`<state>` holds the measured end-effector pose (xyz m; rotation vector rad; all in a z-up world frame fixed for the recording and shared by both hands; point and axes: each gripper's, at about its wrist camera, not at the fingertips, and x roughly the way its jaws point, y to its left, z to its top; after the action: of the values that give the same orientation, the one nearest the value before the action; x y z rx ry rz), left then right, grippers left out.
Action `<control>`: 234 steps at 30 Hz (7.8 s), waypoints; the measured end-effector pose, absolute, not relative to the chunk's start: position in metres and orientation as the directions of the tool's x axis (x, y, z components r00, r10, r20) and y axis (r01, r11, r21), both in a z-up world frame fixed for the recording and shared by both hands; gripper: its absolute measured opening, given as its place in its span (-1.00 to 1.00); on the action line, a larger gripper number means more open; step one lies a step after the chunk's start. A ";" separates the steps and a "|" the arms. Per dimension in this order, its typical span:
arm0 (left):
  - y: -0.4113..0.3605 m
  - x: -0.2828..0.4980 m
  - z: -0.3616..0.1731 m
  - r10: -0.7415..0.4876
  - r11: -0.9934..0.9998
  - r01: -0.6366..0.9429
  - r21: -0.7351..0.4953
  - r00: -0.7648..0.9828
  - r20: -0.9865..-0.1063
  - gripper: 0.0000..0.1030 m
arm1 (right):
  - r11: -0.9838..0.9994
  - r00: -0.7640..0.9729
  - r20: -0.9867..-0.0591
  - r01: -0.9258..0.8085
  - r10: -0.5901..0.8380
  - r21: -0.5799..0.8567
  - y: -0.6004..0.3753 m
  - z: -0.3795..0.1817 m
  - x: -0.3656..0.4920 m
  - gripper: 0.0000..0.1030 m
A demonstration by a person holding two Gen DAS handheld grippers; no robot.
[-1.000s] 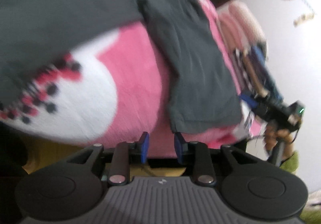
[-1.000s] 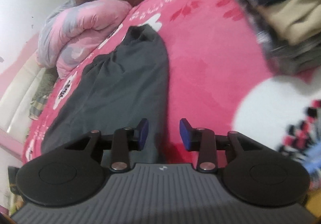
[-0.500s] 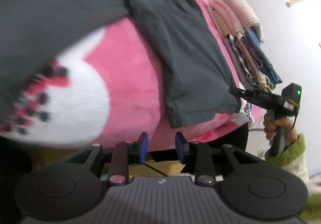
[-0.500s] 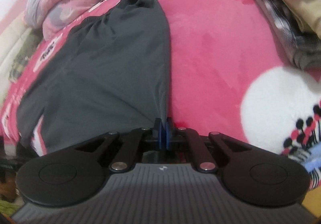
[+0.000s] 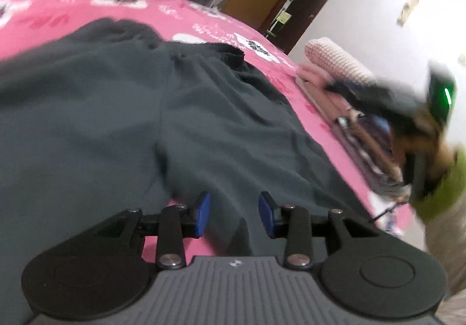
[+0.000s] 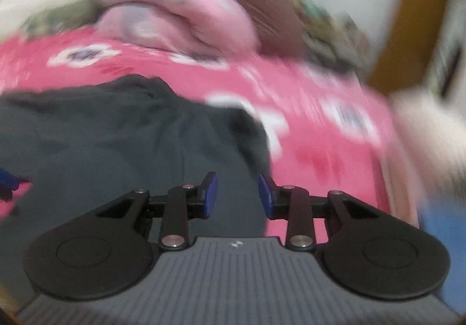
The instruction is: Fold clothes
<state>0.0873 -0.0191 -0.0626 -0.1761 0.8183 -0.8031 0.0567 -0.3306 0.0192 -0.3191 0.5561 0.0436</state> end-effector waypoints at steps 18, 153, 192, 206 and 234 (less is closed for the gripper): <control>-0.044 0.098 -0.095 -0.746 0.652 0.645 -0.399 0.454 -0.487 -0.14 | 0.709 0.651 -0.759 -0.545 0.023 -0.447 -0.302 -0.057 0.321 -0.49; -0.035 0.104 -0.090 -0.690 0.723 0.553 -0.413 0.598 -0.407 0.17 | 0.998 0.747 -0.665 -0.042 -0.006 -0.056 -0.428 -0.044 0.298 -0.71; 0.118 0.011 -0.031 -0.465 0.853 0.278 -0.441 0.788 -0.403 0.30 | 0.848 0.552 -0.690 -0.500 0.469 0.177 -0.284 -0.024 -0.034 -0.55; 0.154 0.055 -0.089 -0.358 0.874 0.146 -0.464 0.839 -0.410 0.29 | 0.910 0.685 -0.620 -0.395 0.382 0.124 -0.178 0.030 0.323 -0.13; 0.154 0.047 -0.100 -0.377 0.880 0.207 -0.428 0.852 -0.362 0.28 | 0.984 0.680 -0.712 -0.117 0.176 0.131 -0.167 -0.051 0.470 -0.89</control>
<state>0.0474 0.1540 -0.1003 -0.3874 0.4551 -0.3154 0.4699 -0.1672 -0.0507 0.0768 0.8065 0.1648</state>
